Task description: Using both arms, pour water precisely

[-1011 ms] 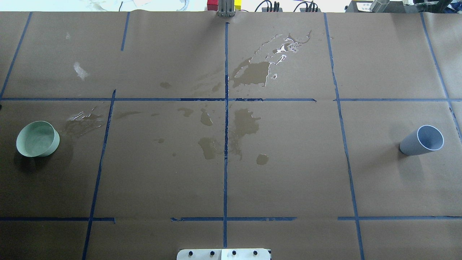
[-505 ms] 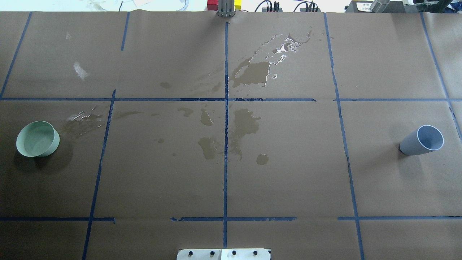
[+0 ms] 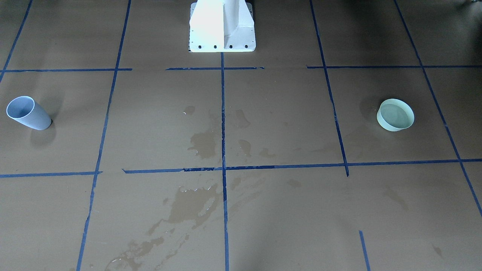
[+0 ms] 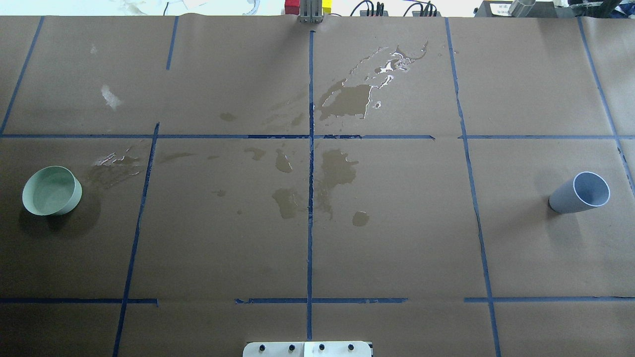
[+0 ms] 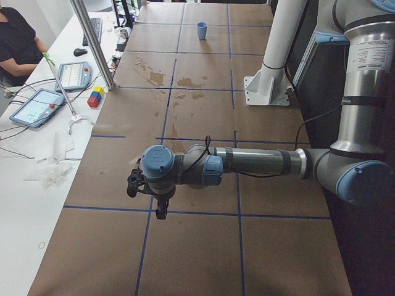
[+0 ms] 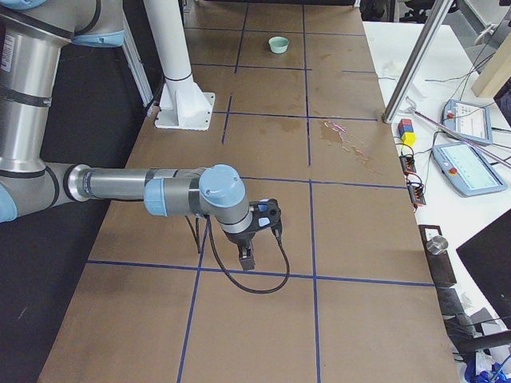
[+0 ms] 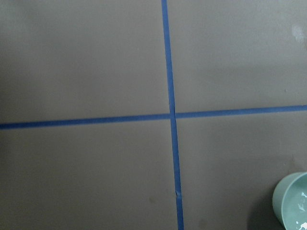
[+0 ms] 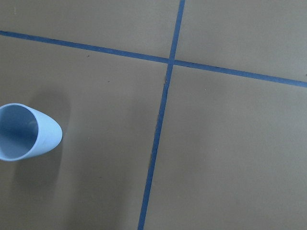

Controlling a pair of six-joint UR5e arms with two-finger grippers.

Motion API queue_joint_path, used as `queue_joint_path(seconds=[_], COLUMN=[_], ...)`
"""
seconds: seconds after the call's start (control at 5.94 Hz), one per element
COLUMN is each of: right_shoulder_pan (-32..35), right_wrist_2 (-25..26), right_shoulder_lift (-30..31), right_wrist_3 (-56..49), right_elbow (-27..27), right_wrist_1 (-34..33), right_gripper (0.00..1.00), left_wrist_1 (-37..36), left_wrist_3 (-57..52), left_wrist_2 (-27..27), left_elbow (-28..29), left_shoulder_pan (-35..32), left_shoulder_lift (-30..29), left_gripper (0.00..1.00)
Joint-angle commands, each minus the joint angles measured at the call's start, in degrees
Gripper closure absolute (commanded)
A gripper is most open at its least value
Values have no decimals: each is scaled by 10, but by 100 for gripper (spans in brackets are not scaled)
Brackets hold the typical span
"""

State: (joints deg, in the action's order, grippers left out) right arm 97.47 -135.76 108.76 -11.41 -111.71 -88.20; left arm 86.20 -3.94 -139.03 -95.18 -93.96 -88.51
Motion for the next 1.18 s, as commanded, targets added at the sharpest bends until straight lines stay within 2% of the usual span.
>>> queue_joint_path(seconds=[0.0,0.17,0.34,0.67,0.84,1.01], right_shoulder_pan=[-5,-48,-55,-55,-55,-55], right_wrist_2=[0,15,11,-10,-39,-27], right_shoulder_lift=[2,-6,-13,1,15,13], right_wrist_3=[1,1,-1,-4,-6,-7], right_elbow=[-1,0,-3,-4,-21,-25], right_wrist_1=[-18,-25,-63,-75,-74,-73], right_gripper=[0,0,0,0,0,0], left_wrist_1=[-48,-49,-64,-73,-73,-75], left_wrist_3=[29,56,59,13,-5,-5], left_wrist_2=[15,16,16,45,39,38], left_elbow=[-124,-128,-129,-123,-119,-119], left_shoulder_pan=[4,7,12,22,22,22], left_shoulder_lift=[88,91,90,103,104,107], left_gripper=[0,0,0,0,0,0])
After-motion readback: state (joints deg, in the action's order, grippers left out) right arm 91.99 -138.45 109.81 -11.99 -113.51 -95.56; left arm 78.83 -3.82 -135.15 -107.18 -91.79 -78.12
